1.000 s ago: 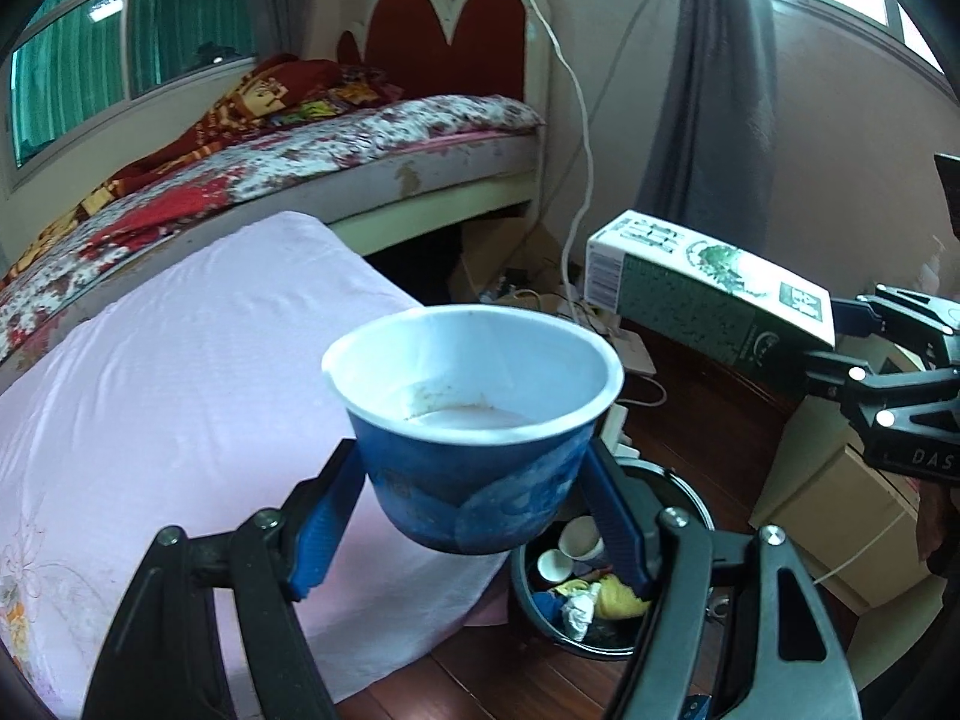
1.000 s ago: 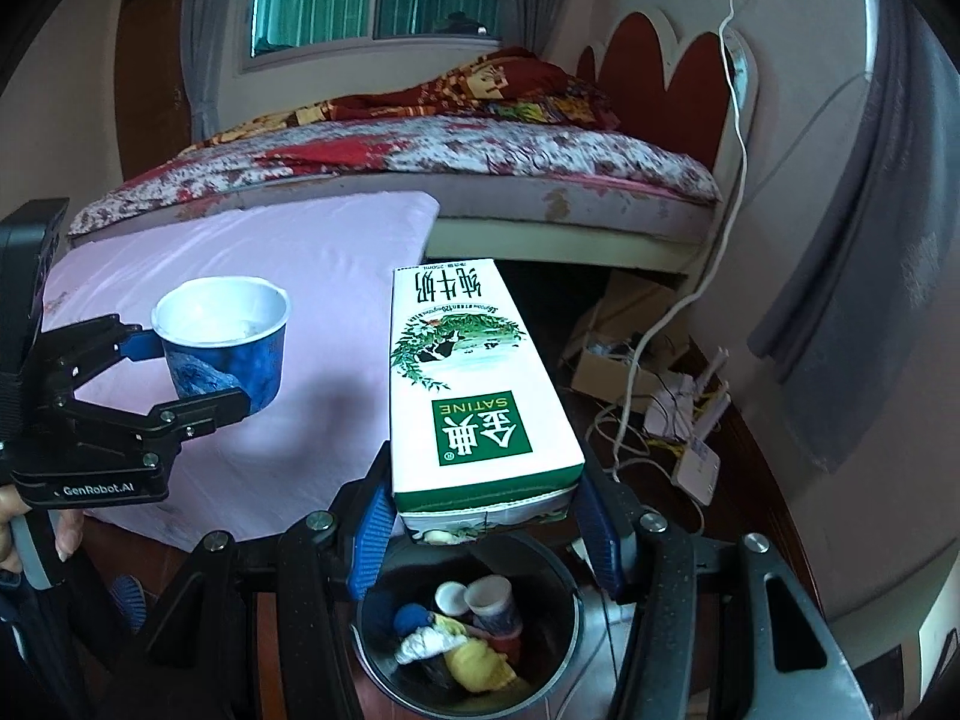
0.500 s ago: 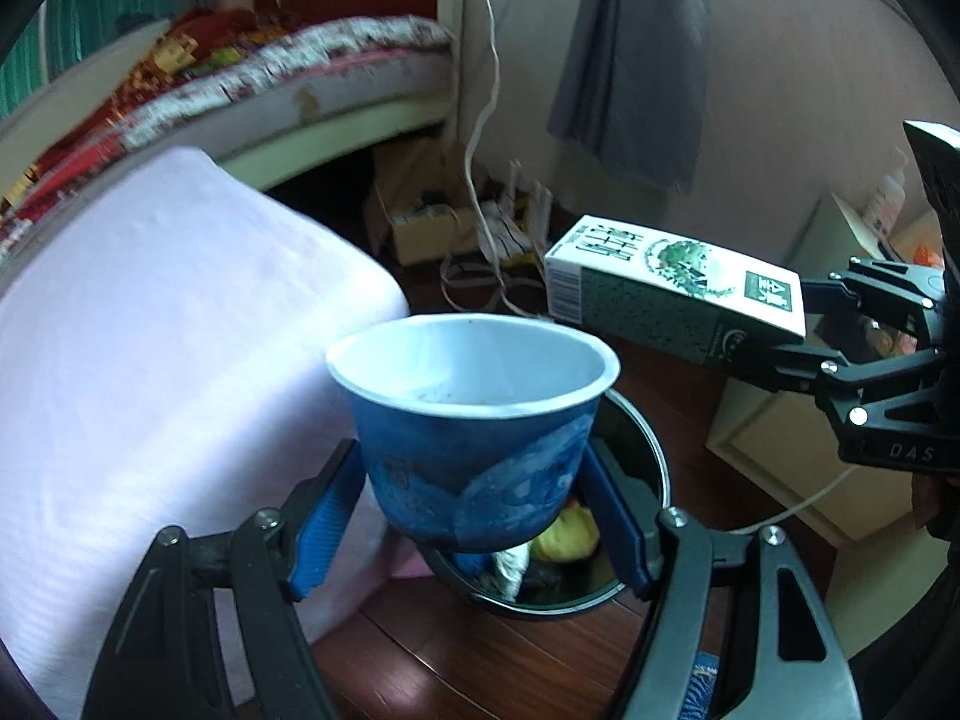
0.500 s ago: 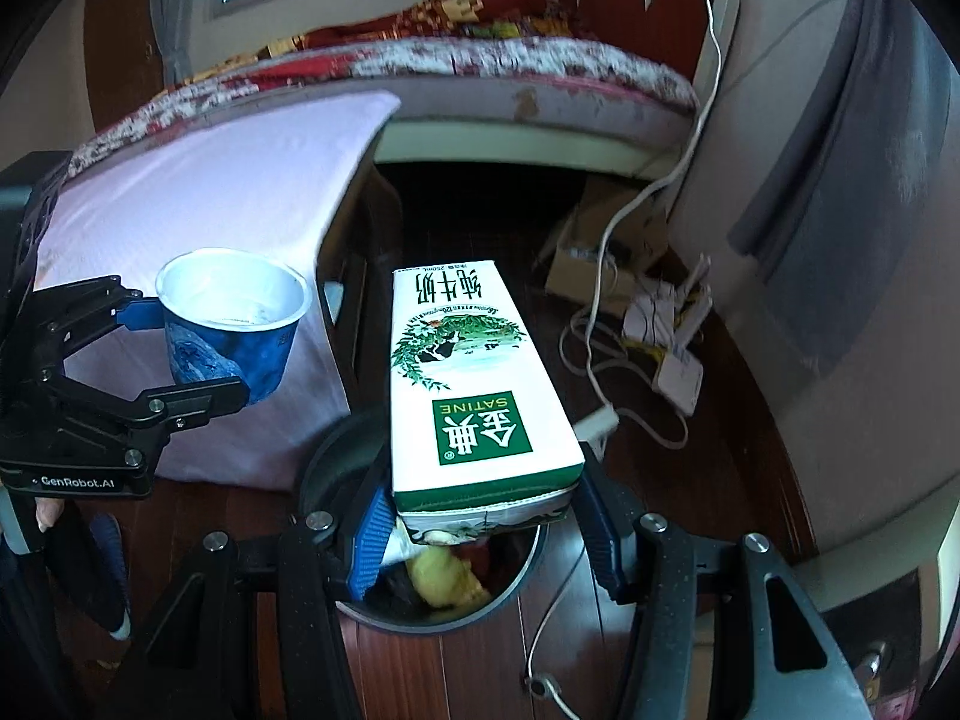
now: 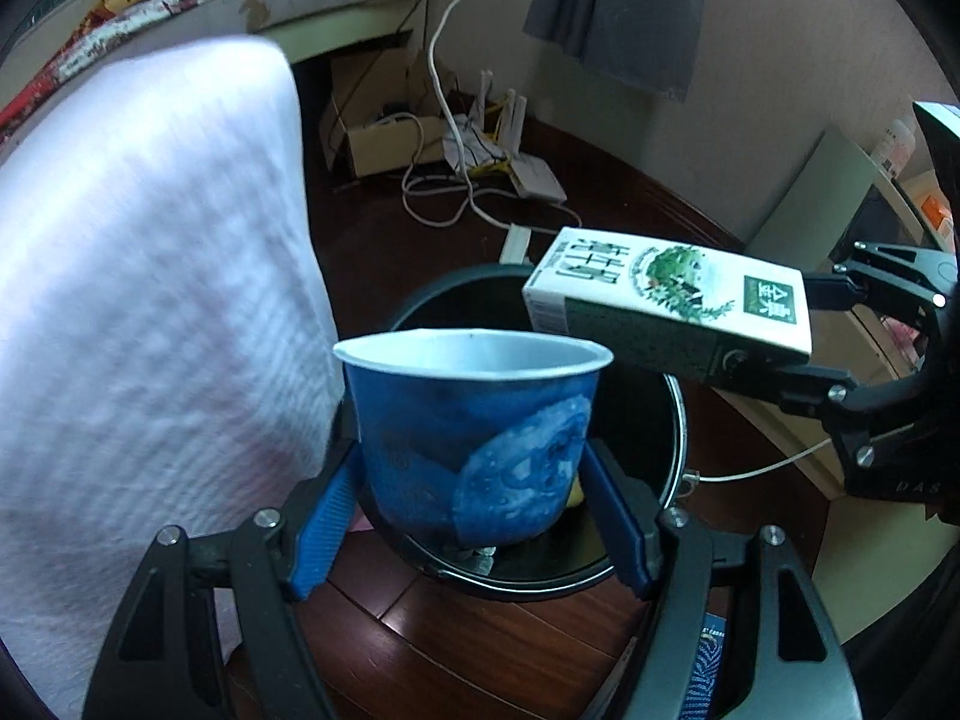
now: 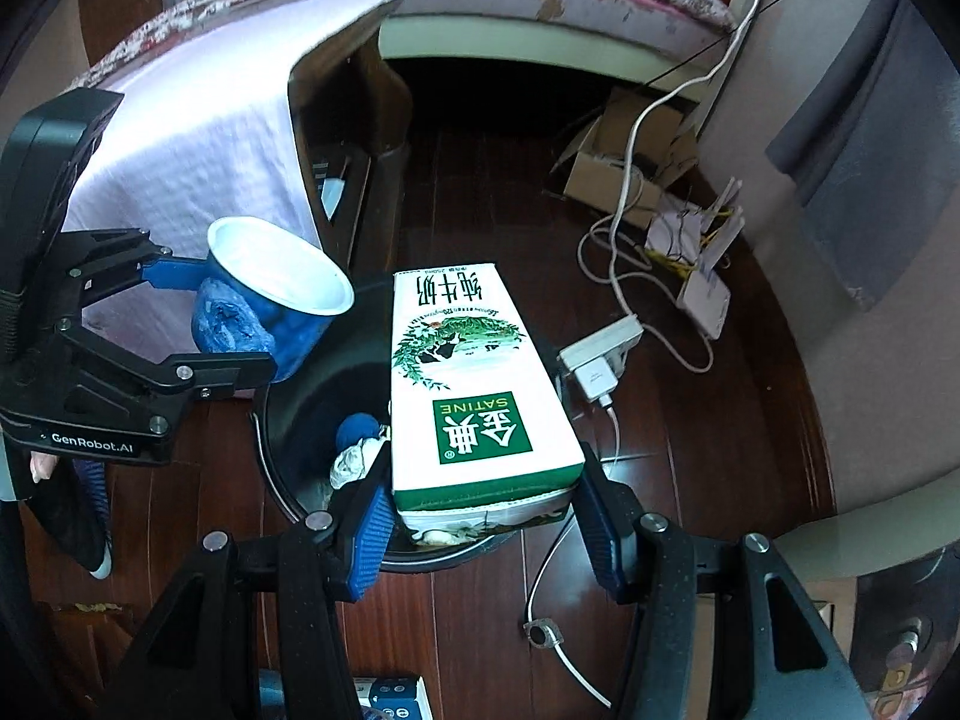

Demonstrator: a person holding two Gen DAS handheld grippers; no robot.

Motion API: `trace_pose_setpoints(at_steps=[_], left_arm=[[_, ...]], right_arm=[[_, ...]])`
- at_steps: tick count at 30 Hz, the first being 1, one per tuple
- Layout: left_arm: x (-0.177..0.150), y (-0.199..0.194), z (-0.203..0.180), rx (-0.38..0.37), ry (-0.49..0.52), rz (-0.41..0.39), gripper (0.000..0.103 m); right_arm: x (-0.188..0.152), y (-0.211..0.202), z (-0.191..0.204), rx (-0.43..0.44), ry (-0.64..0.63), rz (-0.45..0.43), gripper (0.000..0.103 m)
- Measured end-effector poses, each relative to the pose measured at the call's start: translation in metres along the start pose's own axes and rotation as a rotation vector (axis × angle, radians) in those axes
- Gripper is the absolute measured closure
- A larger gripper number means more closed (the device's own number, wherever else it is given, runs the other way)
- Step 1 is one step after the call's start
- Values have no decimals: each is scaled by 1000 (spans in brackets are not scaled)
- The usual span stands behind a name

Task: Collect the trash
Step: 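Open both tools to drop the cup and carton into the bin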

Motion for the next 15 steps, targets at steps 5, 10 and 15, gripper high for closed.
trace_pose_setpoints(at_steps=[5, 10, 15], left_arm=[[-6, 14, 1, -30, 0, 39, 29], [-15, 32, 14, 3, -67, 107, 7], [-27, 22, 30, 123, -129, 50, 3]], right_arm=[[-4, 24, 7, 25, -18, 53, 46], [-8, 44, 10, -13, -31, 112, 0], [-15, 48, -6, -31, 55, 137, 0]])
Point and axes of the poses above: each gripper's, at about its wrist camera, not at the fingertips, and y roughly the way its jaws point, z to its left, x to its top, the point moved 3 cm from there along y, roughly the way its jaws point, and after that the axes turned 5 degrees about -y, right-handed, at the moved point
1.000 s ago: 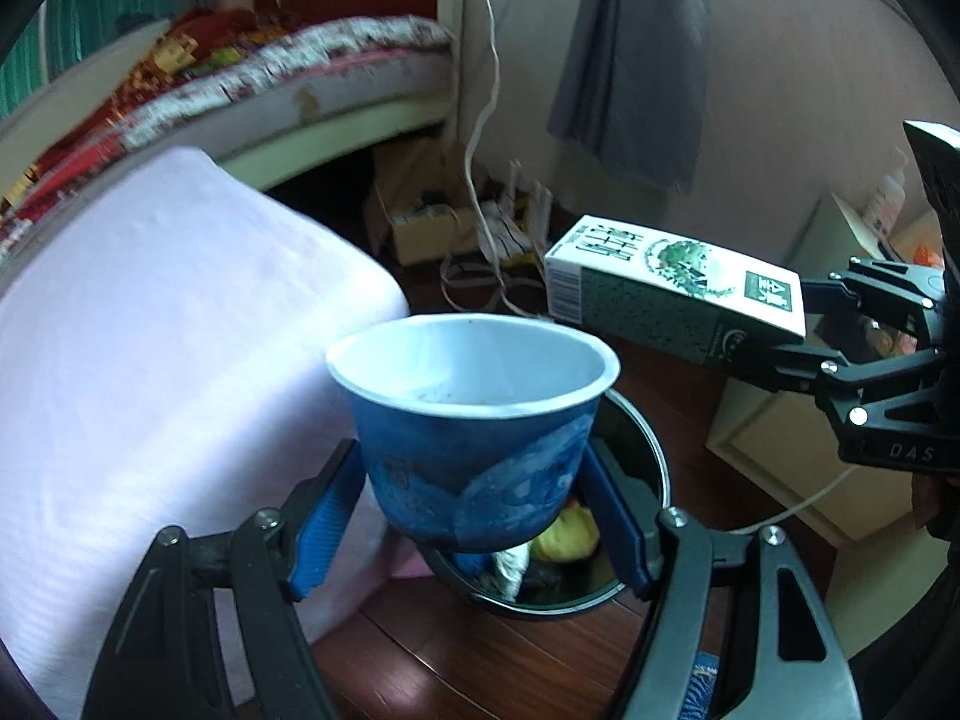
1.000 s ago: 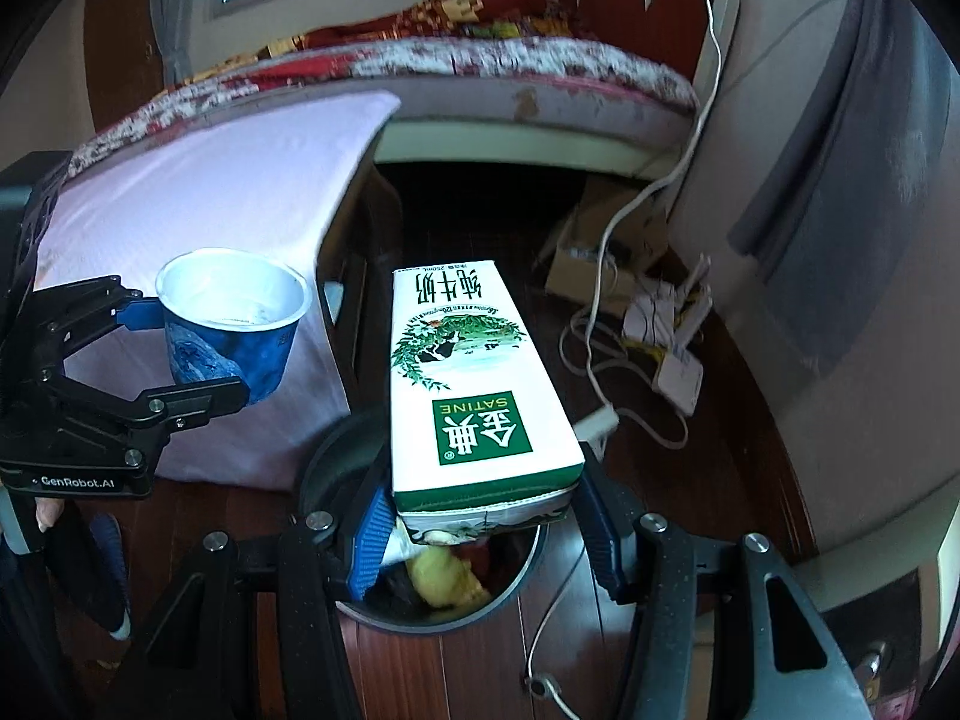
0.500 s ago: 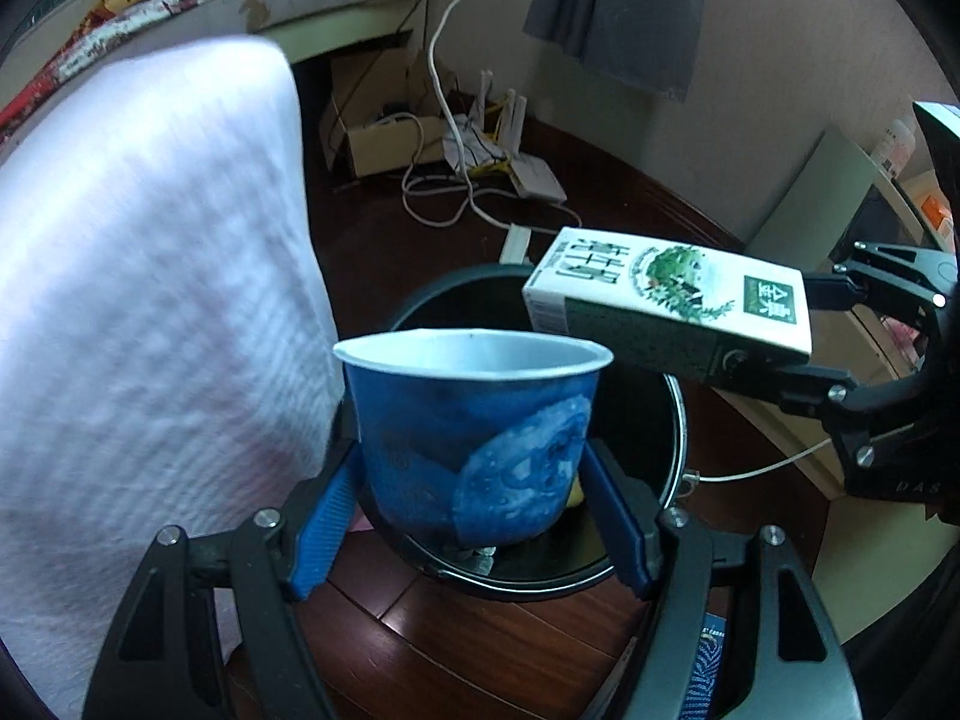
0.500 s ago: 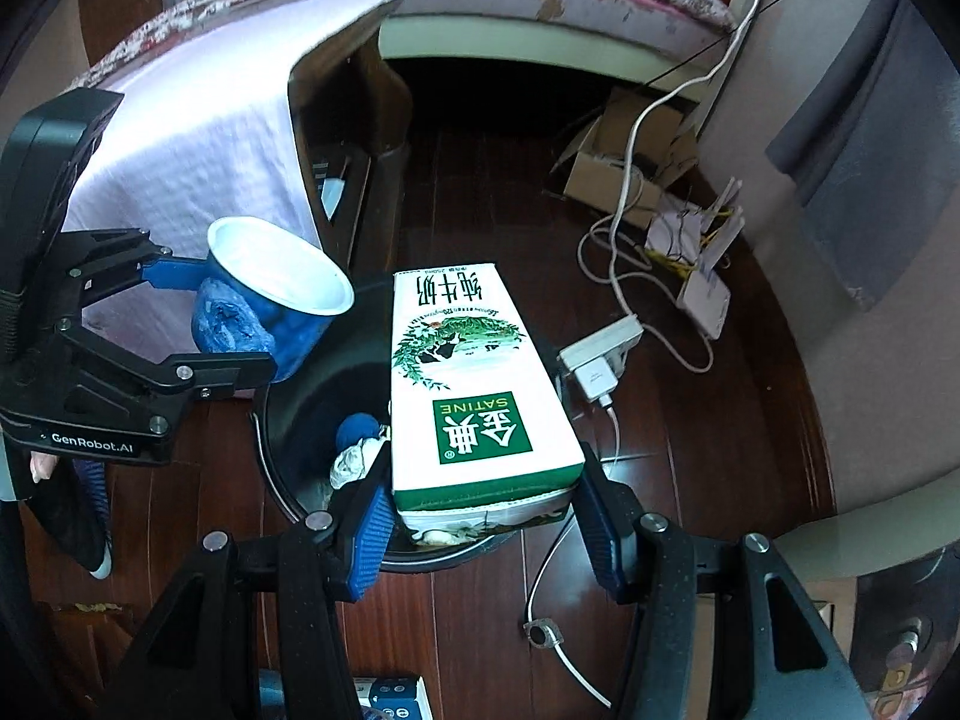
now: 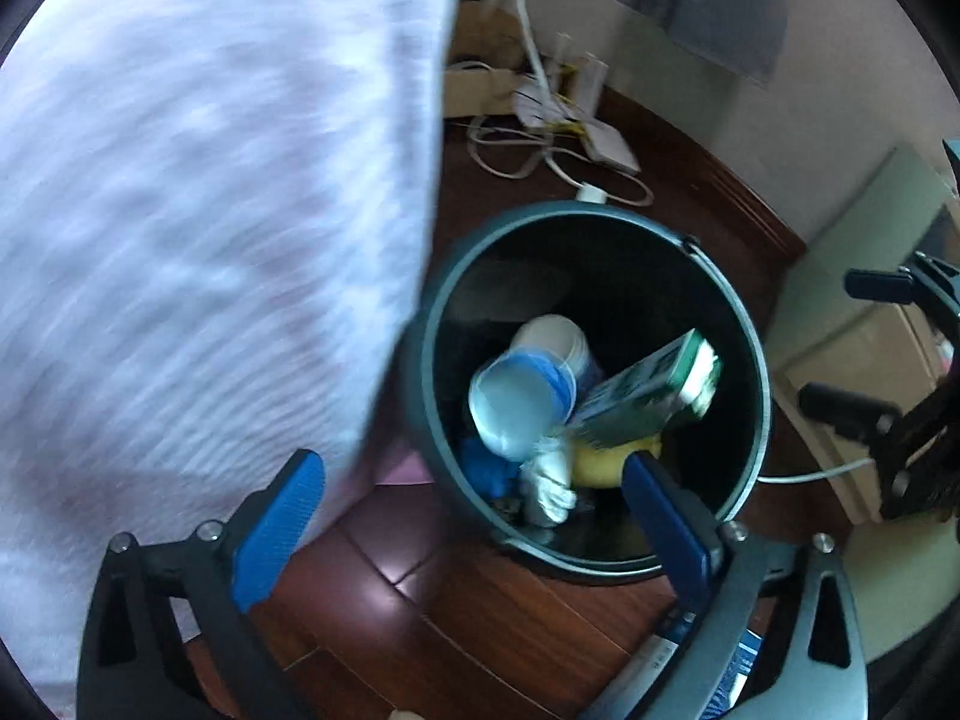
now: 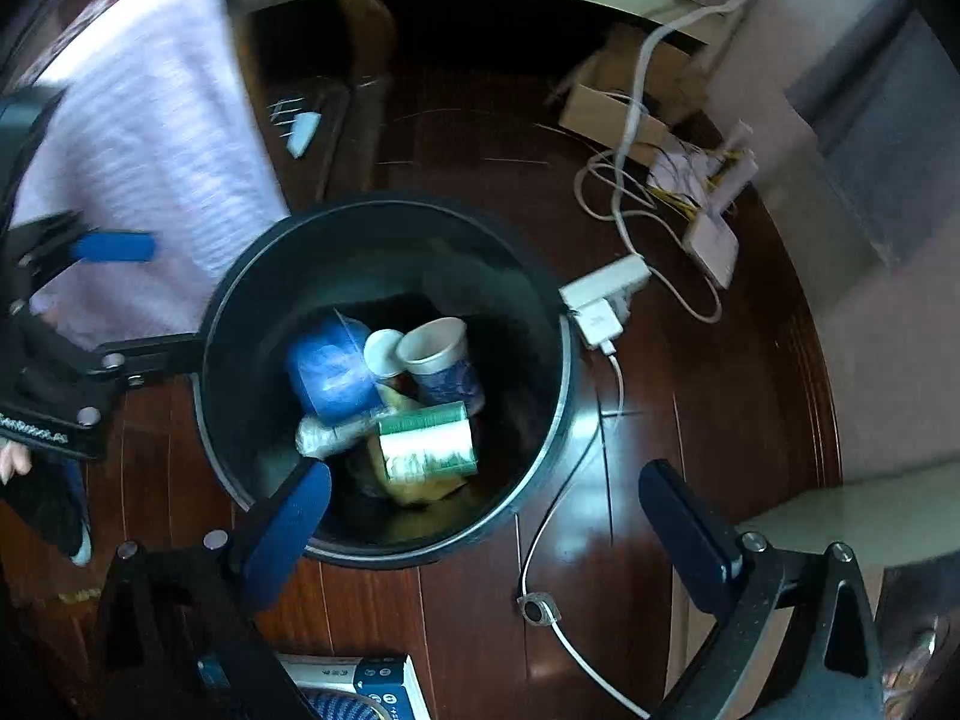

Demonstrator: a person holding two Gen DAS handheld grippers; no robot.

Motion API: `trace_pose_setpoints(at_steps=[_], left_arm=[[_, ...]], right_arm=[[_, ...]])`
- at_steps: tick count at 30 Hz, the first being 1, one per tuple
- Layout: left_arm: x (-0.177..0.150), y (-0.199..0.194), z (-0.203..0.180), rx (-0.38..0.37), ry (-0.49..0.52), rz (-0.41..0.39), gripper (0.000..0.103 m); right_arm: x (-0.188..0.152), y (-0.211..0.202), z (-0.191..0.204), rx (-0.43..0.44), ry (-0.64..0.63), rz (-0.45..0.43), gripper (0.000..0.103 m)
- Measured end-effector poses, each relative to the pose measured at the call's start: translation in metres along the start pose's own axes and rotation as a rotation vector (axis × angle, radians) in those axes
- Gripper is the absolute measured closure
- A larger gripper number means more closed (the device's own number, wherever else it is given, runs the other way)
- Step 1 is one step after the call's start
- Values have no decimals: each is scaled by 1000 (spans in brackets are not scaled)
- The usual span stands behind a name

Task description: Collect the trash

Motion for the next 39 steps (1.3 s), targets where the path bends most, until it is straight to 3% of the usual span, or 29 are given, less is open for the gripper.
trace_pose_setpoints(at_steps=[19, 25, 39], left_arm=[[4, -56, 7, 41, -33, -115, 2], [5, -93, 16, 61, -43, -174, 2], [-20, -178, 38, 114, -62, -300, 2]], right_arm=[[25, -33, 25, 8, -31, -86, 0], [35, -69, 42, -1, -54, -143, 0], [31, -170, 78, 24, 47, -301, 0]])
Point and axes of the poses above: each gripper's, at about its wrist camera, not at the fingertips, and y roughly the way its jaws point, z to its left, x to its top, the point moved 3 cm from there along y, roughly the way its jaws point, and after that the axes turned 5 degrees about -y, right-handed, at the moved point
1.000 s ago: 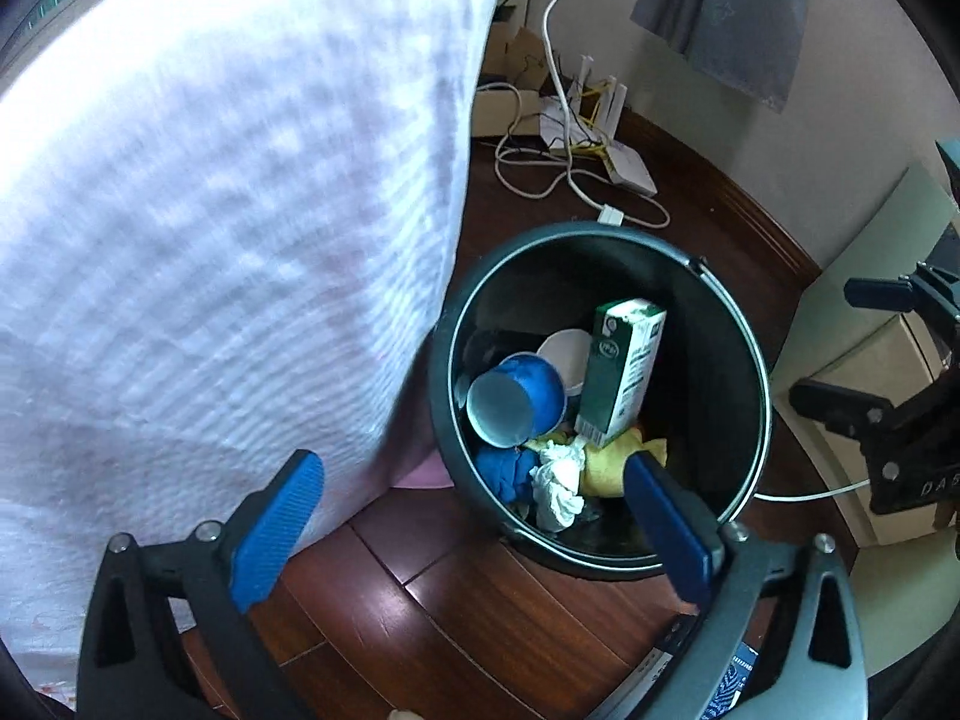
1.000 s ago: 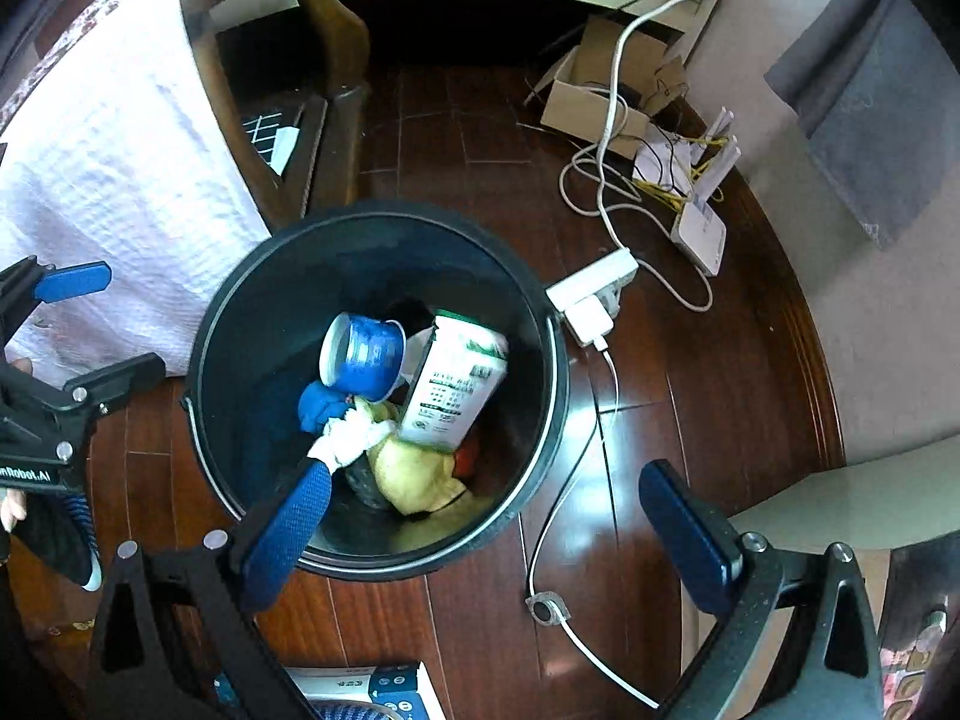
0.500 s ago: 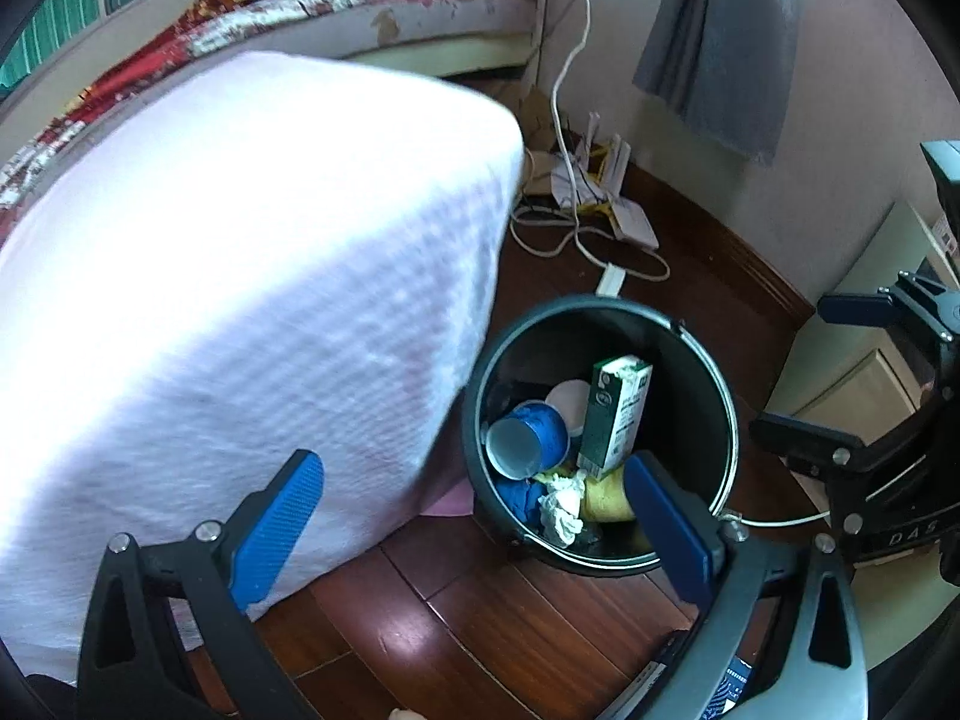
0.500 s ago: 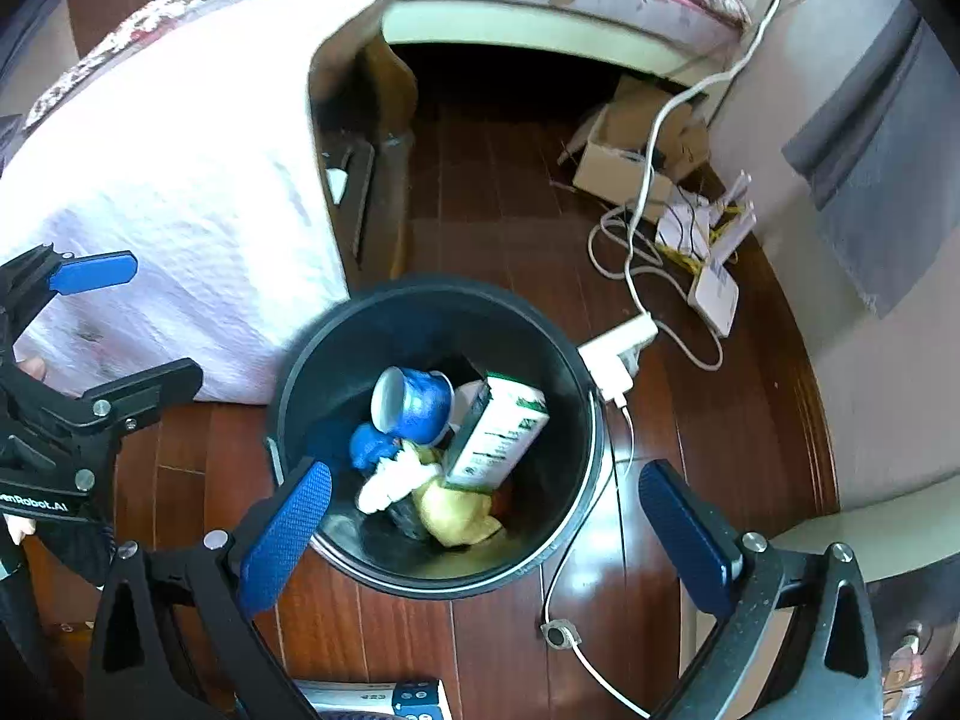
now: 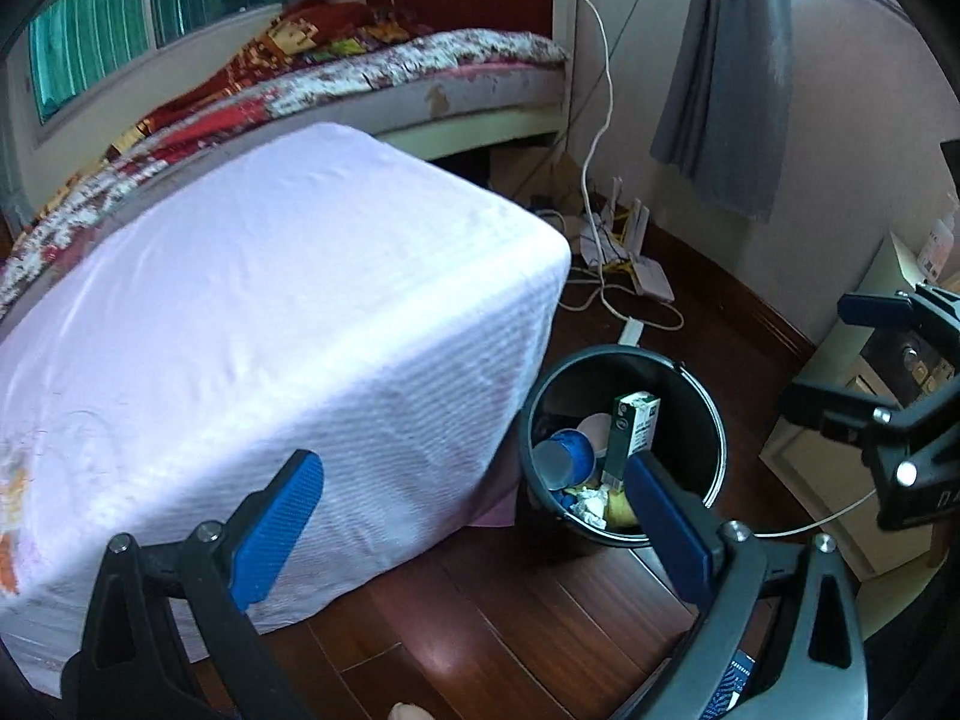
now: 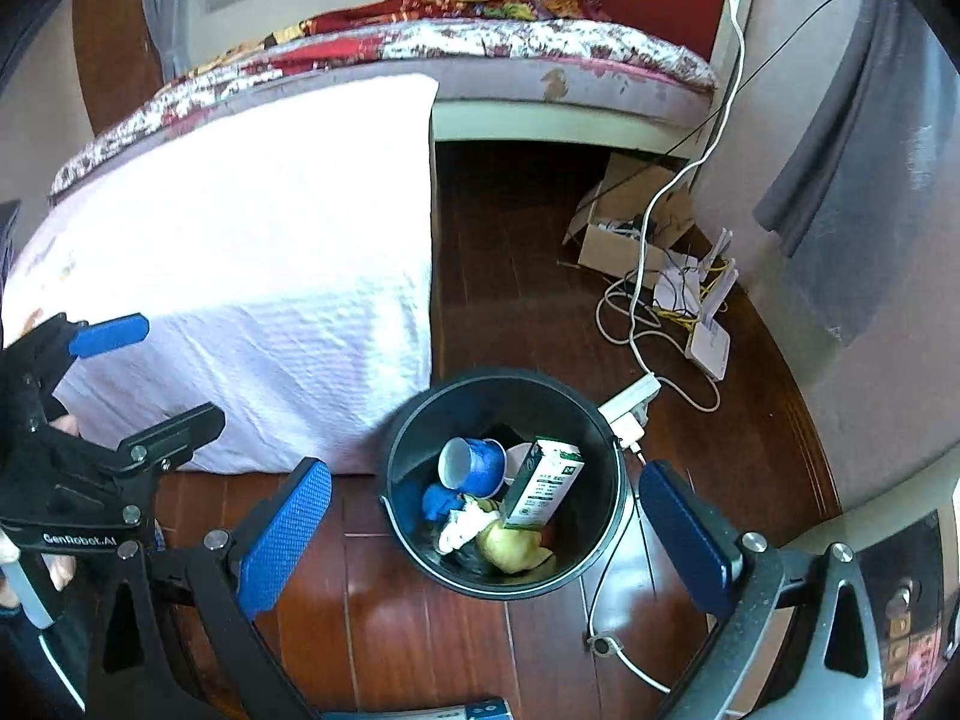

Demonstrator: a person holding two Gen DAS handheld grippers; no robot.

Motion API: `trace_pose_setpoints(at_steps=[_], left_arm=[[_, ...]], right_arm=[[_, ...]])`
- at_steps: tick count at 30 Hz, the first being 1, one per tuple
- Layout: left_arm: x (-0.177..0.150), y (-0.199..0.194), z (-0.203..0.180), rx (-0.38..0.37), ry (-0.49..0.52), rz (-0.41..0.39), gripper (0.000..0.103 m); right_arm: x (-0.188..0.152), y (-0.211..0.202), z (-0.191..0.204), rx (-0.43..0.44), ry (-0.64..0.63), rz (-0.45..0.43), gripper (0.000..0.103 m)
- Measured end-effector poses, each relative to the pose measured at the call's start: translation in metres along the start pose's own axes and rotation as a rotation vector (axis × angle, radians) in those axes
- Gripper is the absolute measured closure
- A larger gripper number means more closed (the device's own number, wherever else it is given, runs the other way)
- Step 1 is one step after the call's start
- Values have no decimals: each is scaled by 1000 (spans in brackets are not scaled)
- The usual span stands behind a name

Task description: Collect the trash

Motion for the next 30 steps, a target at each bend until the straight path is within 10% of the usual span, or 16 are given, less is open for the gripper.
trace_pose_setpoints(at_steps=[30], left_arm=[[-11, -144, 29, 19, -90, -229, 1]], right_arm=[[-7, -162, 58, -95, 36, -232, 0]])
Point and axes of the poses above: each gripper's, at about its wrist camera, not at the fingertips, and y roughly the way its jaws point, z to its left, x to its top, the point moved 3 cm from there along y, roughly the way its jaws point, and after that the axes turned 5 degrees about -y, right-handed, at the moved point
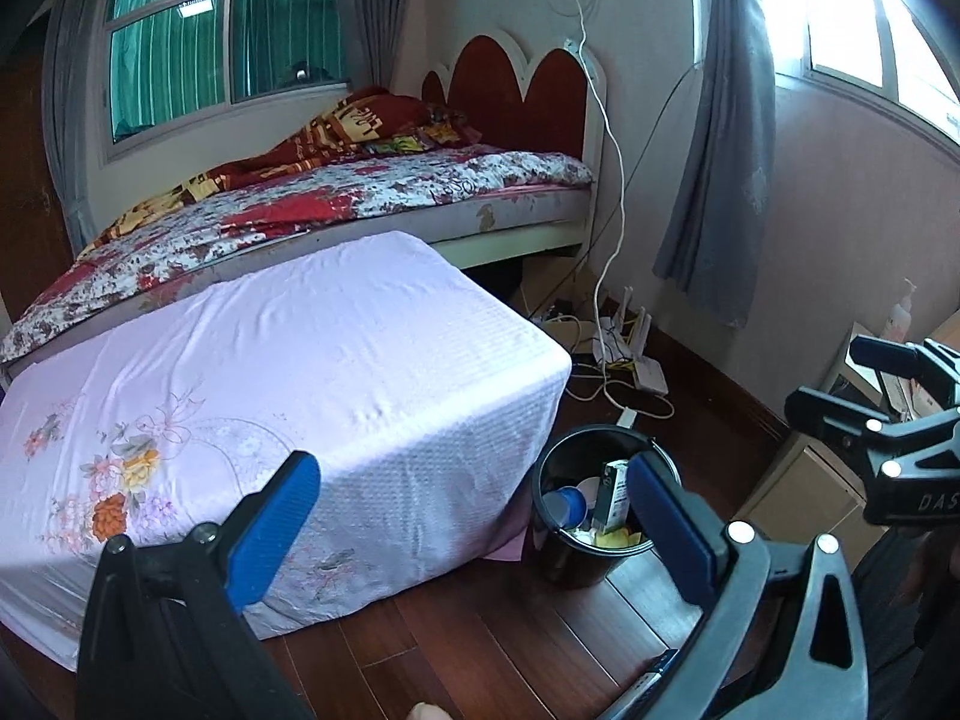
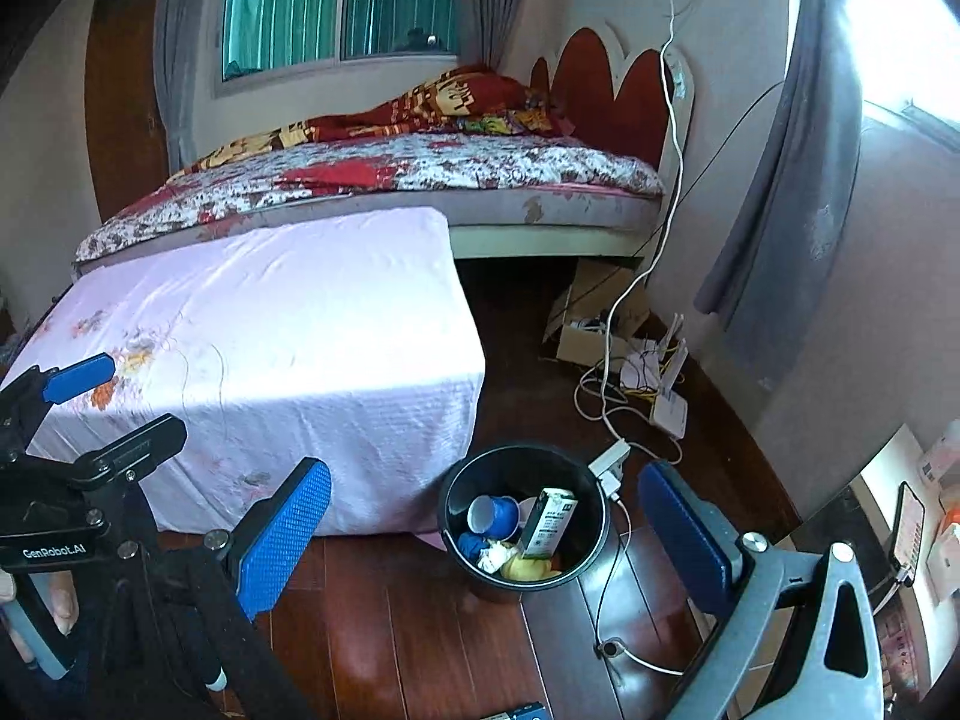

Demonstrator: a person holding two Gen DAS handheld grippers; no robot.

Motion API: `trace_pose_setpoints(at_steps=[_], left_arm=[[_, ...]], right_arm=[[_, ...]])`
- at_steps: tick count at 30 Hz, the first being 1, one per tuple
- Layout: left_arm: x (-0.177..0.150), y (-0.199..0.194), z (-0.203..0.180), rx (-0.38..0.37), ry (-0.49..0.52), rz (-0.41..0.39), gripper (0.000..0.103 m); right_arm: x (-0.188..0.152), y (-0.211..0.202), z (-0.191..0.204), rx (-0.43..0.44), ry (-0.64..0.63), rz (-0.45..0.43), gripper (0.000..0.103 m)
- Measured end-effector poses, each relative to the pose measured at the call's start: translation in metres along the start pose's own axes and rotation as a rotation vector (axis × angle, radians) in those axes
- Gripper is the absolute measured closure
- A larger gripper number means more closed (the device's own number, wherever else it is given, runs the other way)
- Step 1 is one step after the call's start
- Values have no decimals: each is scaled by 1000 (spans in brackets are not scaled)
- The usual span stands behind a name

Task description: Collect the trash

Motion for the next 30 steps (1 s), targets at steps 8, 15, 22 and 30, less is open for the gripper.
trace_pose_setpoints(at_steps=[8, 15, 22, 30], left_arm=[[2, -14, -11, 1, 35, -43, 1], [7, -22, -12, 11, 39, -79, 1], [7, -19, -16, 6, 40, -67, 1], [7, -20, -18, 4, 40, -67, 1]], right_arm=[[0, -7, -5, -4, 8, -11, 0], [2, -20, -11, -10, 35, -73, 0], [2, -21, -13, -9, 31, -69, 0], [0, -22, -13, -14, 23, -63, 0]])
Point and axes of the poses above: each gripper's, at about its wrist camera, not at the fingertips, and y roughly the way its jaws point, z to its left, x to its top, the point moved 3 cm from there along y, roughly the way its jaws point, and after that the axes turned 5 degrees about -y, right-handed, at the moved point
